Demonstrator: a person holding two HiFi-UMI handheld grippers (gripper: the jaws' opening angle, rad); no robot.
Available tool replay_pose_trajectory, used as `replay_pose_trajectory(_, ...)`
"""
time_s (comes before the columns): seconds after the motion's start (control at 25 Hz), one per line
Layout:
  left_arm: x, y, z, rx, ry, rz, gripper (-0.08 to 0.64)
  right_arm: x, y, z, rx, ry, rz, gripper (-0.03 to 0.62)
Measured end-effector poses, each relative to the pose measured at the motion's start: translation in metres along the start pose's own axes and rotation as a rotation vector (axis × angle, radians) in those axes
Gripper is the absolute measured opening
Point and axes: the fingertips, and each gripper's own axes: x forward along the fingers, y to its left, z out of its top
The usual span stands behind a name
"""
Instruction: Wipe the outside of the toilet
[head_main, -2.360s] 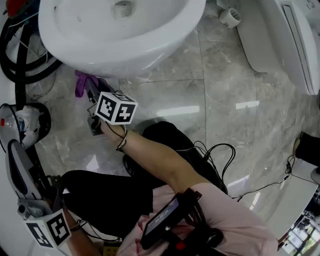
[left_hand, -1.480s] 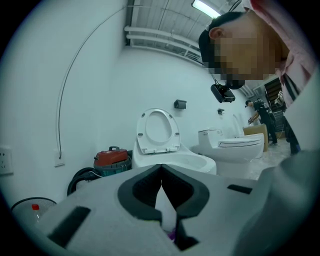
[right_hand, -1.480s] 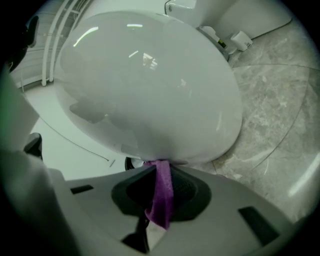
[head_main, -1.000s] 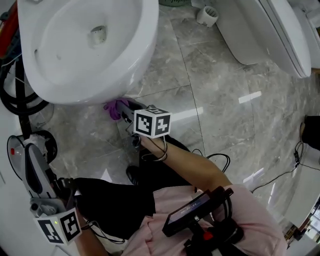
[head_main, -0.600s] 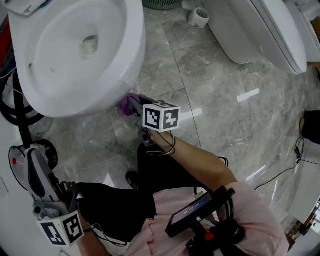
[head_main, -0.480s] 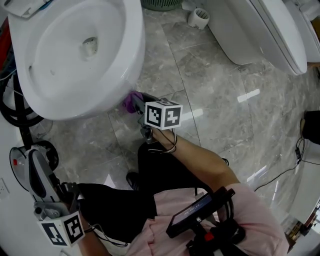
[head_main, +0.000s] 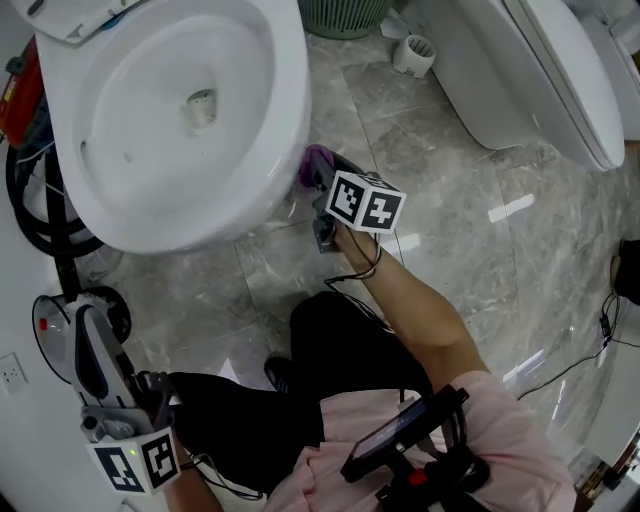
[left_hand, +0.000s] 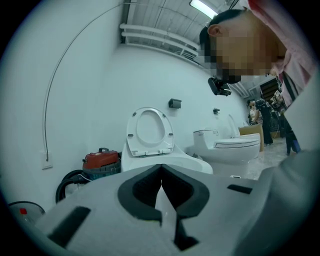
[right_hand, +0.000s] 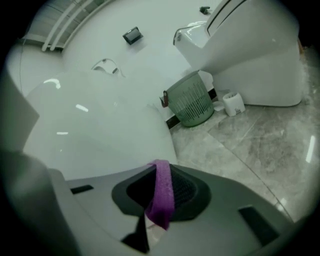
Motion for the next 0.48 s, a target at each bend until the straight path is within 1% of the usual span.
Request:
replay_pose_trajectory(0.12, 0.000, 0.002, 0.002, -0.005, -0.013, 0.008, 0.008, -0.006, -0.004, 0.058, -0.019, -0.141, -0.018, 0.060)
replay_pose_trajectory(0.2, -0.001, 0.006, 0.007, -0.006, -0.029, 0.018, 0.008, -0.021, 0.001, 0.099, -0.059, -0.232, -0.027, 0.061)
replay_pose_trajectory(0.32, 0.000, 0.016, 0.021, 0.001, -0.057, 0.036, 0.008, -0.053, 0.024, 0.148, -0.169, -0.339, -0.029, 0.063)
replay_pose_trajectory(0.48, 0.004, 0.030, 0.051, 0.018, -0.119, 0.047, 0.008, -0.102, 0.077, 0.196, -0.331, -0.442, -0.007, 0.064)
